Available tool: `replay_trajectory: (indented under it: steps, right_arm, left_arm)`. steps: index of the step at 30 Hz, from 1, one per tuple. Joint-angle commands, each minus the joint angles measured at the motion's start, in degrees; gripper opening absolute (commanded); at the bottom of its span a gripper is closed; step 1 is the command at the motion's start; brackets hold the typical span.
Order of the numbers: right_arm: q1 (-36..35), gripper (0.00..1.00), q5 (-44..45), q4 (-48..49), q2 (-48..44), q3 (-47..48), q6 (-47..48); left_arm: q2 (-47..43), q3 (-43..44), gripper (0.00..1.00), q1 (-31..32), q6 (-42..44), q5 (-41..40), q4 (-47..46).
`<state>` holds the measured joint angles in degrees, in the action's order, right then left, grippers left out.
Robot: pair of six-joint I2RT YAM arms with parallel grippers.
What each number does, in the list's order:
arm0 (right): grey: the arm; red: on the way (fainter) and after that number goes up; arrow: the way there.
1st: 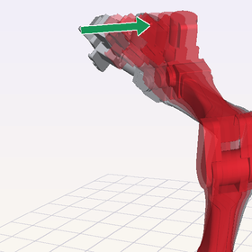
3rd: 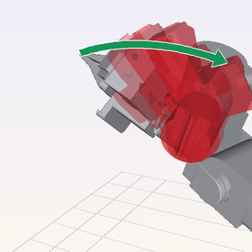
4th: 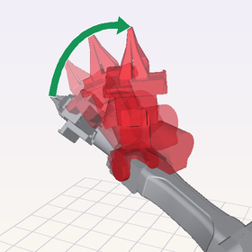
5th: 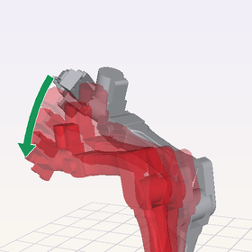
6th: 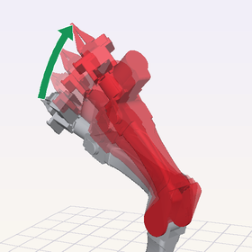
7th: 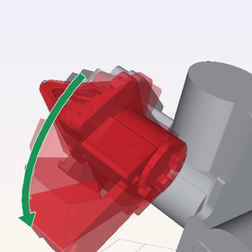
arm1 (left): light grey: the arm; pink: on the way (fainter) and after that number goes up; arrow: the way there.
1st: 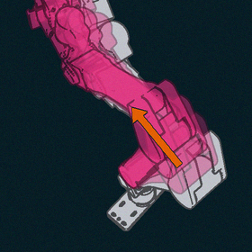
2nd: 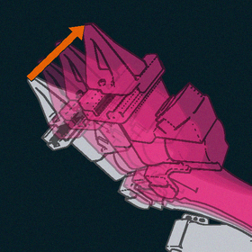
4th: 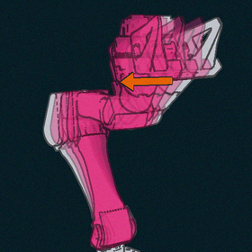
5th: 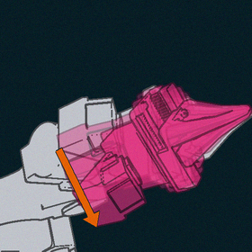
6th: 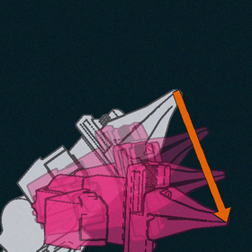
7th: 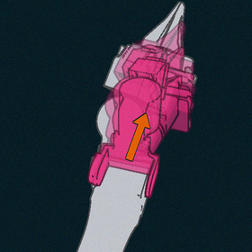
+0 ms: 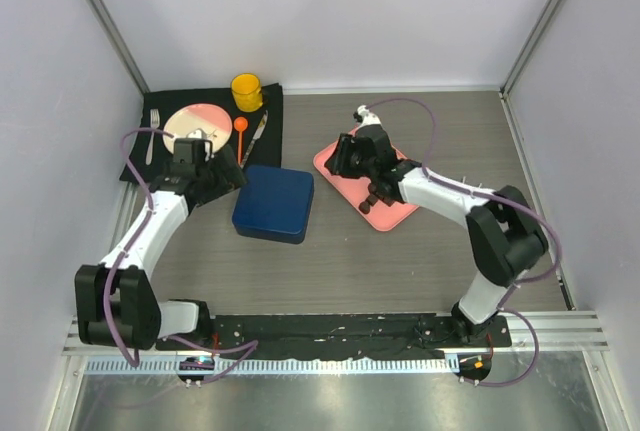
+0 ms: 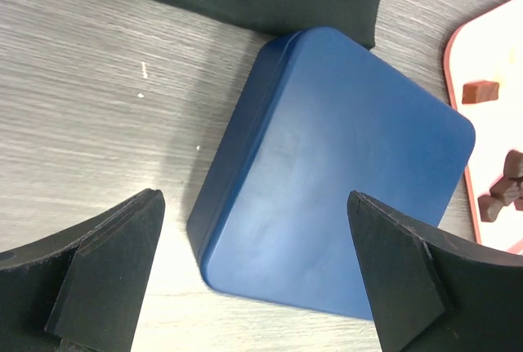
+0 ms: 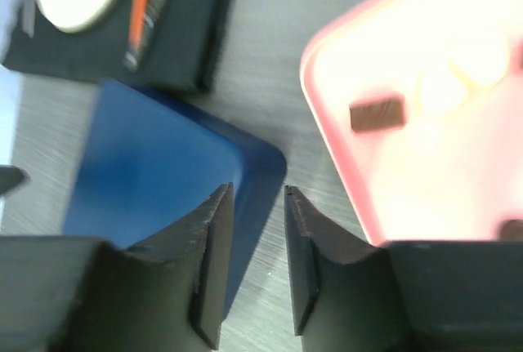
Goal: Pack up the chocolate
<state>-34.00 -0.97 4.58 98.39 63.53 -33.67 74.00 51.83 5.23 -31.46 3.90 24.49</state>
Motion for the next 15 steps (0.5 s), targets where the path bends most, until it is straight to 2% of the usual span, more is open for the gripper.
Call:
replay_trajectory:
  steps: [1, 6, 11, 15]
  right_arm:
    - [0.77, 0.45, 8.08, -4.21, -9.60, 2.30, 8.08]
    - [4.28, 0.66, 14.68, -10.46, -19.87, 1.16, 12.04]
    - [8.86, 0.88, 24.42, -17.58, -29.91, 0.02, 15.38]
    - [9.21, 0.96, 31.81, -21.79, -38.08, -0.42, 18.37]
  left_arm:
    - [-6.21, 3.97, 1.00, 1.71, 2.90, -3.46, 4.41]
    - [-12.55, 6.87, 1.00, 2.76, 4.83, -7.41, 9.07]
    - [-18.08, 13.28, 1.00, 2.94, 7.38, -9.00, 18.38]
    - [-22.92, 18.99, 1.00, 3.03, 8.52, -9.70, 25.94]
